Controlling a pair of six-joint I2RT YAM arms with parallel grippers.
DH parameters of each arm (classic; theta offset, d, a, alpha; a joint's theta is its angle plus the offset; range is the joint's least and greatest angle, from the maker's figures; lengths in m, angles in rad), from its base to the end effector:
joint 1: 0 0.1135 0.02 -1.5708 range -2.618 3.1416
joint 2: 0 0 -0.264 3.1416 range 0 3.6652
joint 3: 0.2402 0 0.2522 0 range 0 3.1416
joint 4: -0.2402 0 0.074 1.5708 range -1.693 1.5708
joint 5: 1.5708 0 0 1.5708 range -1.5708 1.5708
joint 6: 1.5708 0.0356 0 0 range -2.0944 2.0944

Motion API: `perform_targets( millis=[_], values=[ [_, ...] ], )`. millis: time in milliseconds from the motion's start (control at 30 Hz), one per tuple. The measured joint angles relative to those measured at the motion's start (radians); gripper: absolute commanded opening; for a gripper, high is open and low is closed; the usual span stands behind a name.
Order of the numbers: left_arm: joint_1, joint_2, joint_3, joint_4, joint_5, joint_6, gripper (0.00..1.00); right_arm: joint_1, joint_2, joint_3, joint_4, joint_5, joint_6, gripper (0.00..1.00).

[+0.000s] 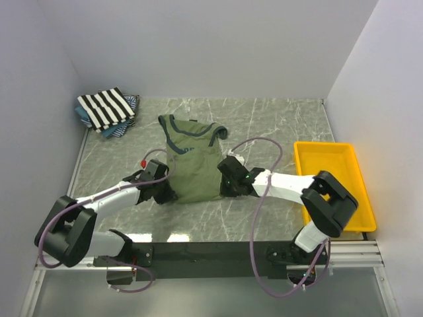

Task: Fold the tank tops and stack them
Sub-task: Fold the tank top

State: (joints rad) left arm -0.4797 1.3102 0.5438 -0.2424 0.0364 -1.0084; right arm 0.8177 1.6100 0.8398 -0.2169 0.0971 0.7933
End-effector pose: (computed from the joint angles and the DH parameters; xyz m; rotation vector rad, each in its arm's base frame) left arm 0.2021 -0.1066 0.1492 -0.6909 2.6067 -0.5633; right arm 0.2133 0.2225 0.1585 0.0063 2.6284 0.4810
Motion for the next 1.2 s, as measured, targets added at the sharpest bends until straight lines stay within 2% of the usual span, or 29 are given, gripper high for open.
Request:
perform_targets(
  millis=[167, 433, 500, 533, 567, 633, 667, 700, 767, 900, 967, 1033, 1200],
  values=[
    [-0.068, -0.078, -0.006, -0.176, 0.033, -0.019, 0.01, 0.057, -0.15, -0.068, -0.095, -0.034, -0.013, 0.0],
    [-0.153, -0.263, -0.066, -0.396, 0.116, -0.077, 0.01, 0.287, -0.348, -0.201, -0.196, -0.084, 0.108, 0.0],
    [-0.166, -0.306, -0.072, -0.438, 0.136, -0.081, 0.13, 0.338, -0.365, -0.225, -0.205, -0.092, 0.151, 0.09],
    [-0.17, -0.329, -0.075, -0.458, 0.148, -0.084, 0.2, 0.357, -0.37, -0.232, -0.209, -0.096, 0.172, 0.24],
    [-0.172, -0.349, -0.076, -0.477, 0.158, -0.08, 0.35, 0.368, -0.375, -0.237, -0.212, -0.1, 0.195, 0.33],
    [-0.173, -0.378, -0.073, -0.517, 0.166, -0.067, 0.48, 0.373, -0.388, -0.239, -0.241, -0.097, 0.213, 0.46],
    [-0.172, -0.386, -0.063, -0.547, 0.164, -0.056, 0.52, 0.369, -0.401, -0.238, -0.266, -0.085, 0.217, 0.47],
    [-0.172, -0.388, -0.039, -0.585, 0.162, -0.046, 0.57, 0.351, -0.418, -0.234, -0.296, -0.076, 0.214, 0.48],
    [-0.172, -0.387, 0.035, -0.64, 0.153, -0.014, 0.61, 0.27, -0.461, -0.217, -0.34, -0.061, 0.203, 0.49],
    [-0.172, -0.345, 0.296, -0.69, 0.128, 0.068, 0.56, 0.011, -0.531, -0.154, -0.349, -0.043, 0.142, 0.49],
    [-0.172, -0.309, 0.397, -0.623, 0.14, 0.109, 0.52, -0.125, -0.524, -0.117, -0.323, -0.043, 0.113, 0.48],
    [-0.176, -0.259, 0.433, -0.524, 0.169, 0.133, 0.5, -0.249, -0.483, -0.084, -0.266, -0.057, 0.089, 0.47],
    [-0.252, -0.066, 0.392, -0.262, 0.231, 0.135, 0.47, -0.412, -0.248, 0.013, -0.158, -0.088, 0.068, 0.43]
  ],
)
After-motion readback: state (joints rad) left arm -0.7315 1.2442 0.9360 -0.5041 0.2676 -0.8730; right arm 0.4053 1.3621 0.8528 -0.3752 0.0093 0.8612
